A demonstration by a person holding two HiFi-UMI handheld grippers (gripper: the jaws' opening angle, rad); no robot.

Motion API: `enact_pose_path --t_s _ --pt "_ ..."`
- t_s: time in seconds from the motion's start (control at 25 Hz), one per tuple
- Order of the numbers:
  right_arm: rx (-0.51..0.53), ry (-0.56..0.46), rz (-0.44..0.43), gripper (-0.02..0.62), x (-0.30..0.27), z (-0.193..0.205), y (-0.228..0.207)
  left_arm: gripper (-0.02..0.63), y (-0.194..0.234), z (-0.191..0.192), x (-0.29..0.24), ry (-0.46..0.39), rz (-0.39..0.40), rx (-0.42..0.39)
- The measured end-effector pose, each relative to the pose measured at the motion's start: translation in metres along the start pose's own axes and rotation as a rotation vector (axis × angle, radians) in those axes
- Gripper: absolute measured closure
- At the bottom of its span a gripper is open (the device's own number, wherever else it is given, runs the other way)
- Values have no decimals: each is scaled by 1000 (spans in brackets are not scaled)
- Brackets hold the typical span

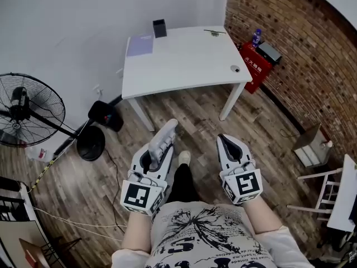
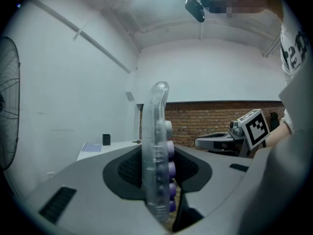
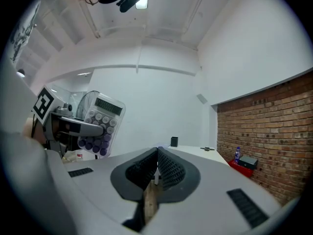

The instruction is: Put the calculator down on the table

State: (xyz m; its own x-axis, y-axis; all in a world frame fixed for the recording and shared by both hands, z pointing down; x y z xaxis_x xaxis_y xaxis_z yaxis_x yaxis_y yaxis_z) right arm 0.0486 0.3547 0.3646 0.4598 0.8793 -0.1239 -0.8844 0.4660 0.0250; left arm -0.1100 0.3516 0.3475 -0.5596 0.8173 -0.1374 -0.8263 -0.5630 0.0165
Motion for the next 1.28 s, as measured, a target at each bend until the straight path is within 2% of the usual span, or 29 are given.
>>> enact_pose_path --t_s 0.24,0.56,0.76,1.04,1.28 --pt "-24 37 59 581 -88 -11 -68 462 49 -19 -103 12 43 7" --pt "-24 33 109 581 -239 -47 -150 462 155 -61 -238 -9 86 -5" --pt "-62 34 134 581 -304 -52 -188 462 197 -69 -299 6 110 -13" --pt "-83 62 106 581 -362 -41 -228 462 226 -56 -364 57 96 11" --pt "-86 81 43 581 -420 -32 -271 462 248 -45 -429 99 60 30"
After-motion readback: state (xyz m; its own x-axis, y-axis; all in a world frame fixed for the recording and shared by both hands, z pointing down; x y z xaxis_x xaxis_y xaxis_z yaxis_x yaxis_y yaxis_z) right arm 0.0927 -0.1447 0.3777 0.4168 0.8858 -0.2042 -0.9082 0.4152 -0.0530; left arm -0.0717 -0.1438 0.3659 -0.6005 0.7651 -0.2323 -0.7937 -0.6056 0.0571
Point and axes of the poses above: the fingertips, and each gripper's own axes: x backward along the fingers, y to its left, z out of its underside, the point moved 1 cm from there along x, backward along the fingers, and after that the axes turned 6 degrees about -z, right-handed, at the moved point
